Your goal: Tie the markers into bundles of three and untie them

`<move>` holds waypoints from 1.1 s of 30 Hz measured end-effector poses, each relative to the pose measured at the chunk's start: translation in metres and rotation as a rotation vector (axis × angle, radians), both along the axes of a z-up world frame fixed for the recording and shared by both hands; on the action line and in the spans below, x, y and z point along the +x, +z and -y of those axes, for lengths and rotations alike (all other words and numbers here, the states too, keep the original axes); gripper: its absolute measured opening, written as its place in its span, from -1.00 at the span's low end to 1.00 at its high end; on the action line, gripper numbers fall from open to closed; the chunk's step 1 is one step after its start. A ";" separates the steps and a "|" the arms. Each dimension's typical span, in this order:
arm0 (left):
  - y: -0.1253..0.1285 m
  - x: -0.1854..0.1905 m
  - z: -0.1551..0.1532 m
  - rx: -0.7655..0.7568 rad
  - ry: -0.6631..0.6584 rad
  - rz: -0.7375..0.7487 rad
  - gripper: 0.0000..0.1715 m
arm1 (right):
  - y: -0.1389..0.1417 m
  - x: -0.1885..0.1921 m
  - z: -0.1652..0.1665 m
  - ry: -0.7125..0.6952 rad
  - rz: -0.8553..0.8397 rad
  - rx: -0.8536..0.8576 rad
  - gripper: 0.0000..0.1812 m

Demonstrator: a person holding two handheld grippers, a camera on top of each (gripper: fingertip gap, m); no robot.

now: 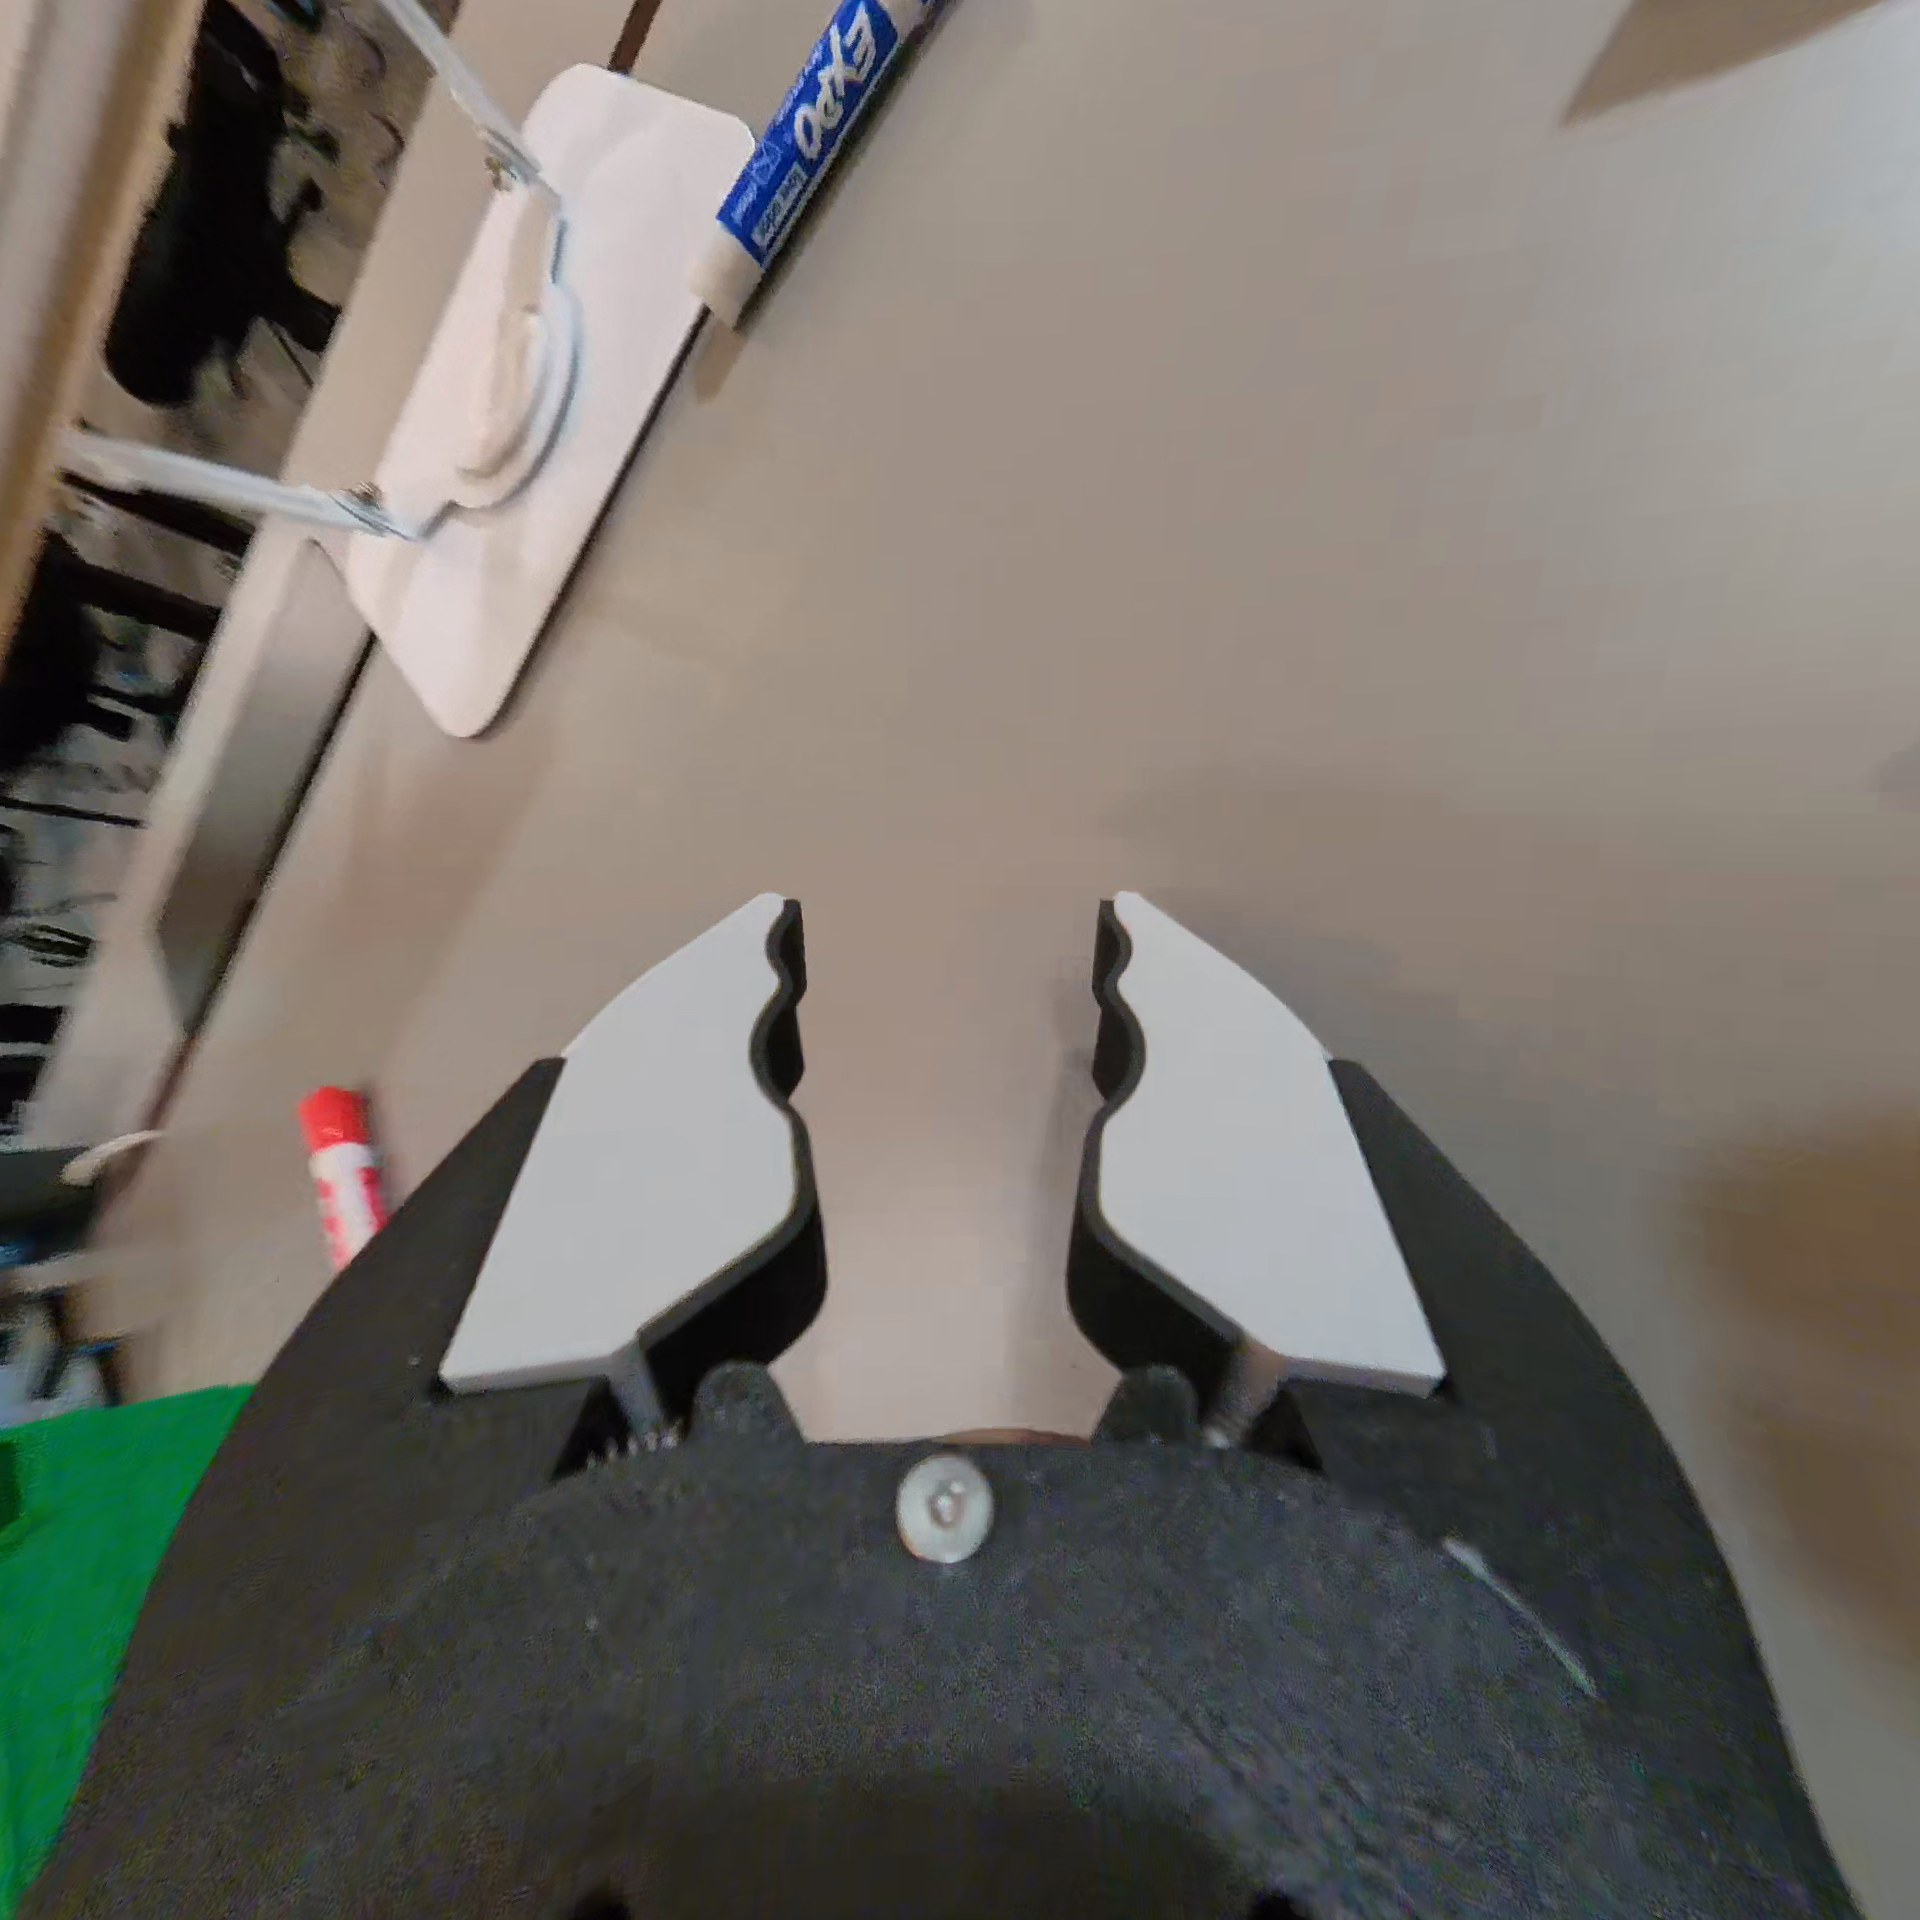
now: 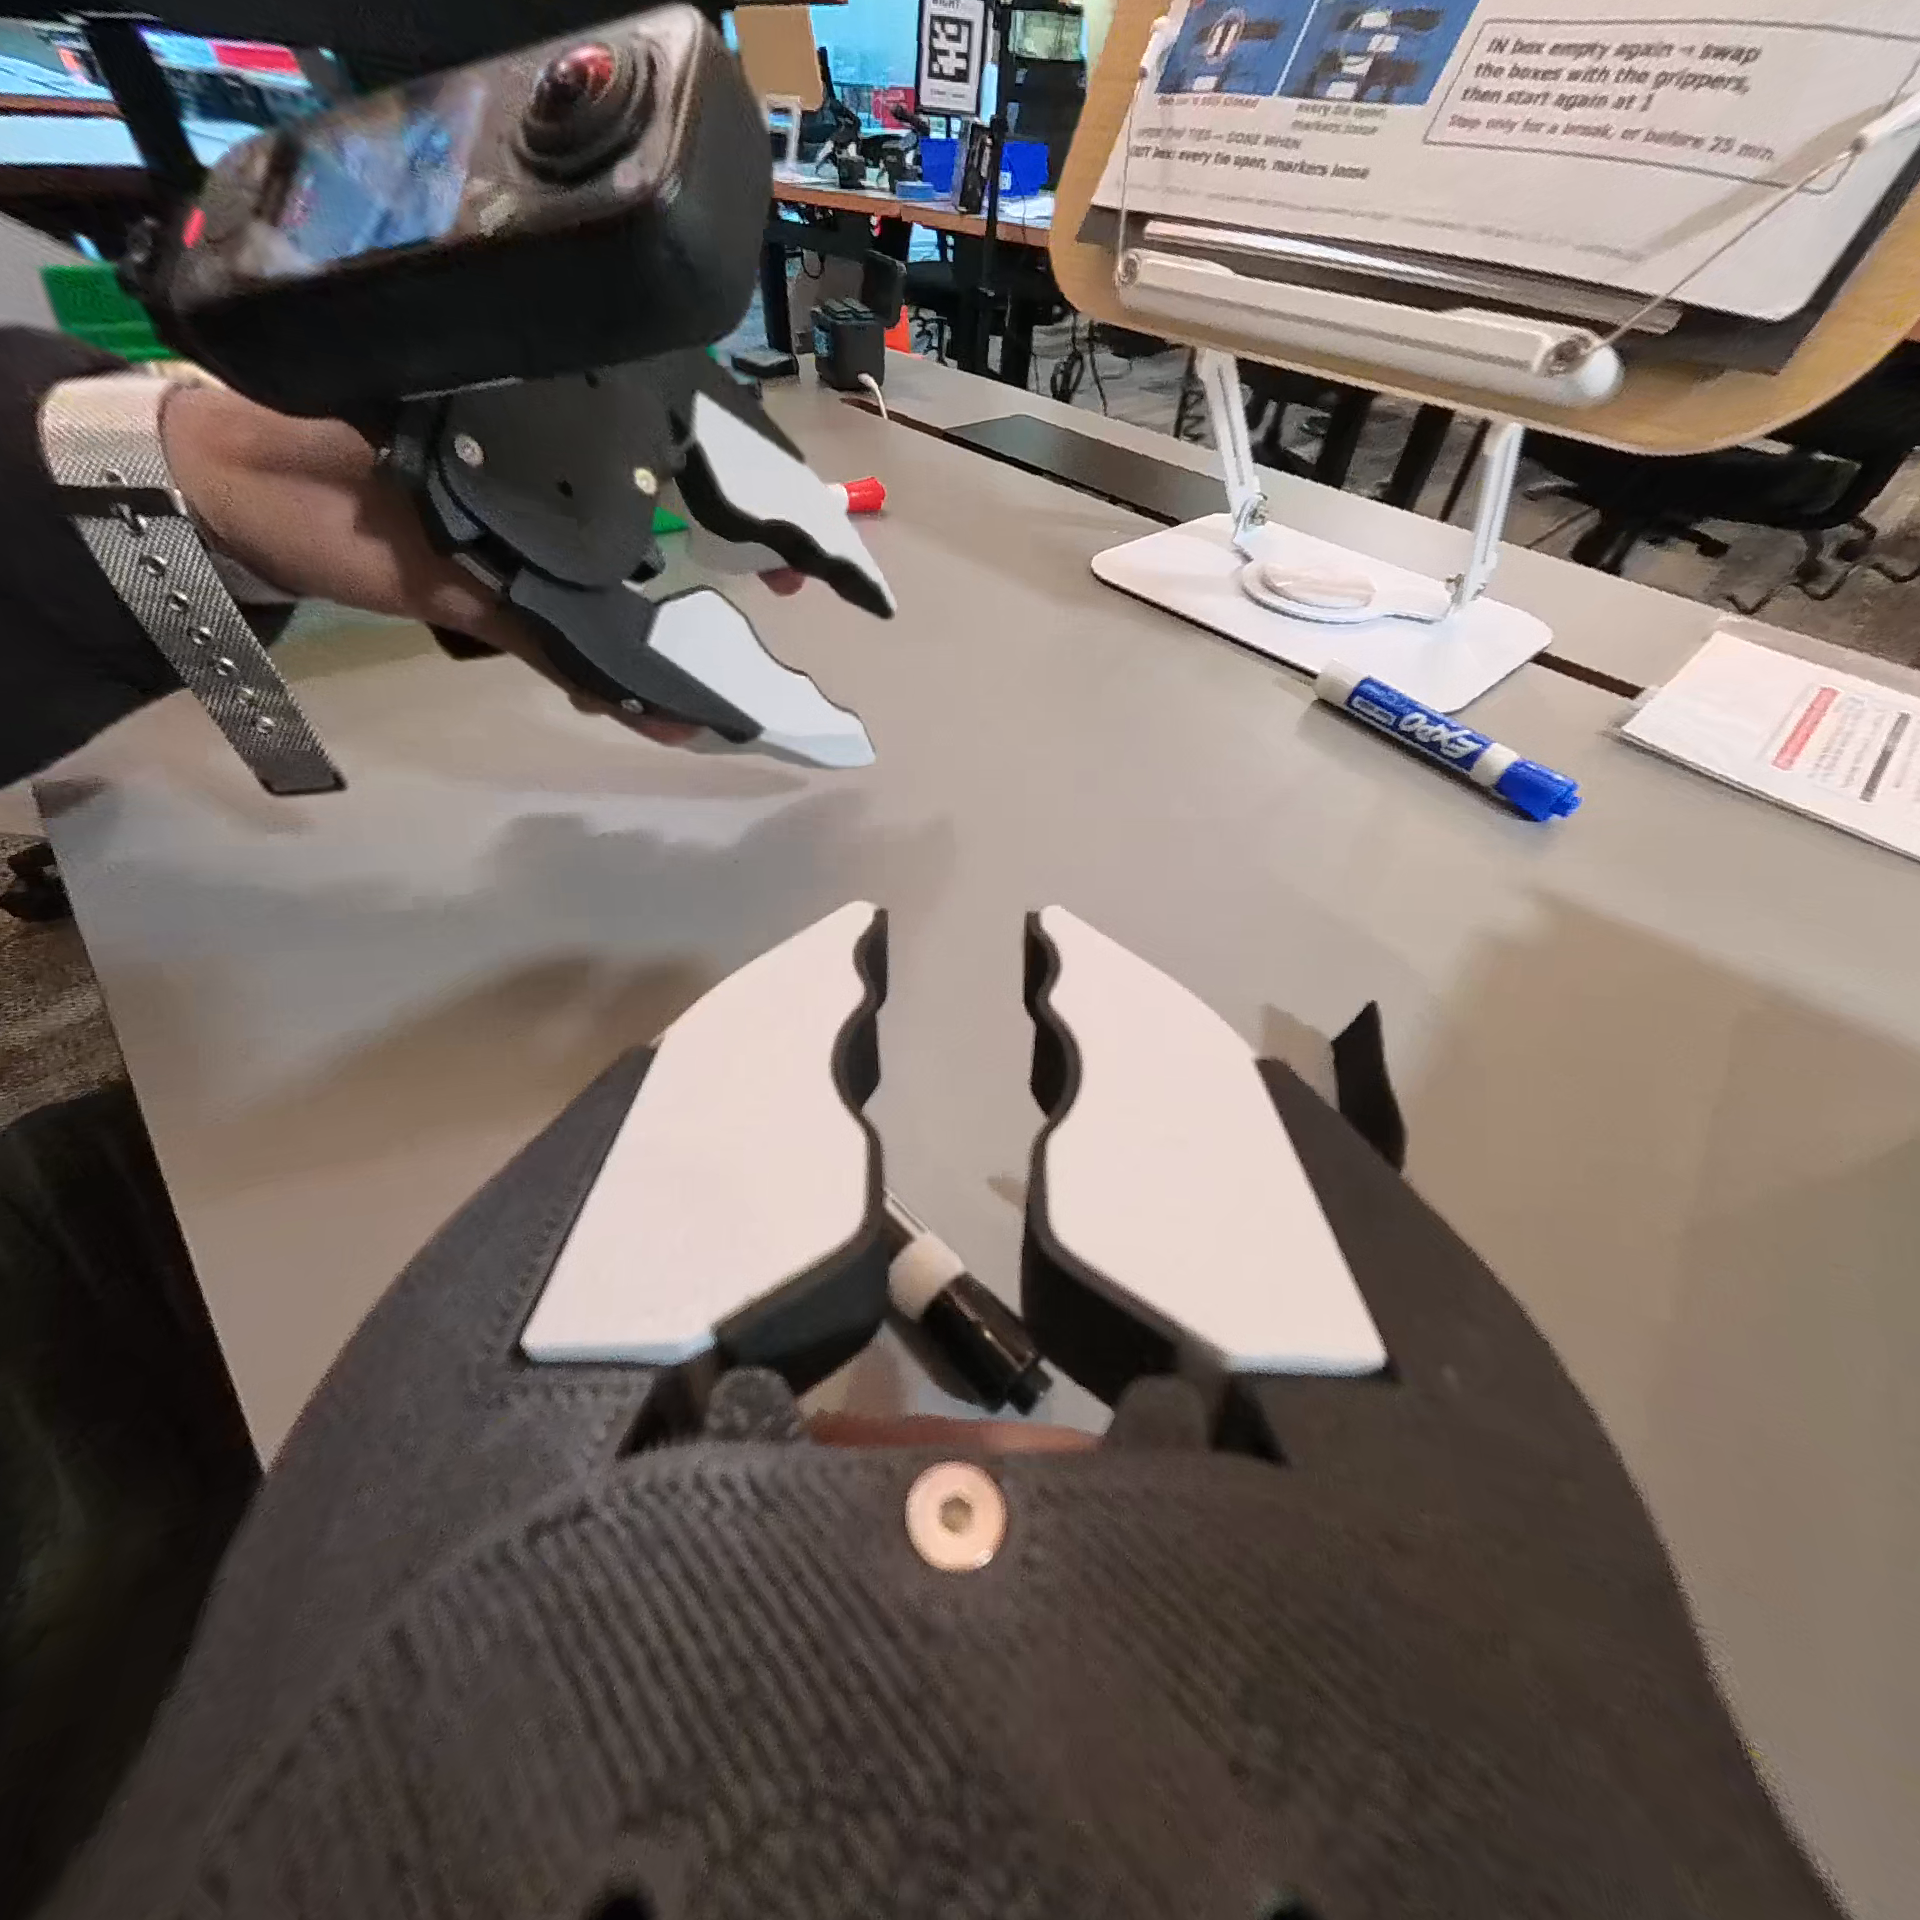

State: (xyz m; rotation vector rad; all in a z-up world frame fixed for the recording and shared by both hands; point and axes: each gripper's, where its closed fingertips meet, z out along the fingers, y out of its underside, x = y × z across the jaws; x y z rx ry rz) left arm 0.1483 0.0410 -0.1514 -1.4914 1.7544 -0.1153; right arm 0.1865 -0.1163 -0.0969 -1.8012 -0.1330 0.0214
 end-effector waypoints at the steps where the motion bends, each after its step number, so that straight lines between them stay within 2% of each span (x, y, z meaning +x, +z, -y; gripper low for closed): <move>1: -0.004 0.000 -0.001 -0.041 0.021 0.008 -0.35 | 0.001 -0.001 0.000 -0.009 0.008 -0.002 -0.72; 5: -0.011 -0.003 0.002 -0.189 0.071 0.022 -0.27 | 0.004 -0.005 0.000 -0.030 0.023 0.004 -0.73; 10: -0.009 0.000 0.016 -0.317 0.061 0.080 -0.26 | 0.003 -0.002 -0.002 -0.046 0.012 -0.001 -0.74; 12: -0.009 0.002 0.021 -0.349 0.050 0.094 -0.24 | 0.004 -0.002 -0.003 -0.051 0.008 0.005 -0.74; 16: -0.014 0.003 0.030 -0.397 0.007 0.097 -0.07 | 0.006 -0.005 -0.006 -0.047 0.006 0.013 -0.74; 22: -0.013 0.000 0.027 -0.397 0.031 0.133 -0.03 | 0.005 -0.011 -0.013 -0.021 0.011 0.011 -0.74; 26: -0.011 -0.008 0.023 -0.394 0.048 0.154 -0.11 | 0.006 -0.014 -0.019 -0.010 -0.002 0.010 -0.74; 33: -0.012 -0.032 0.011 -0.402 0.096 0.176 -0.42 | 0.009 -0.027 -0.035 0.058 -0.082 -0.003 -0.72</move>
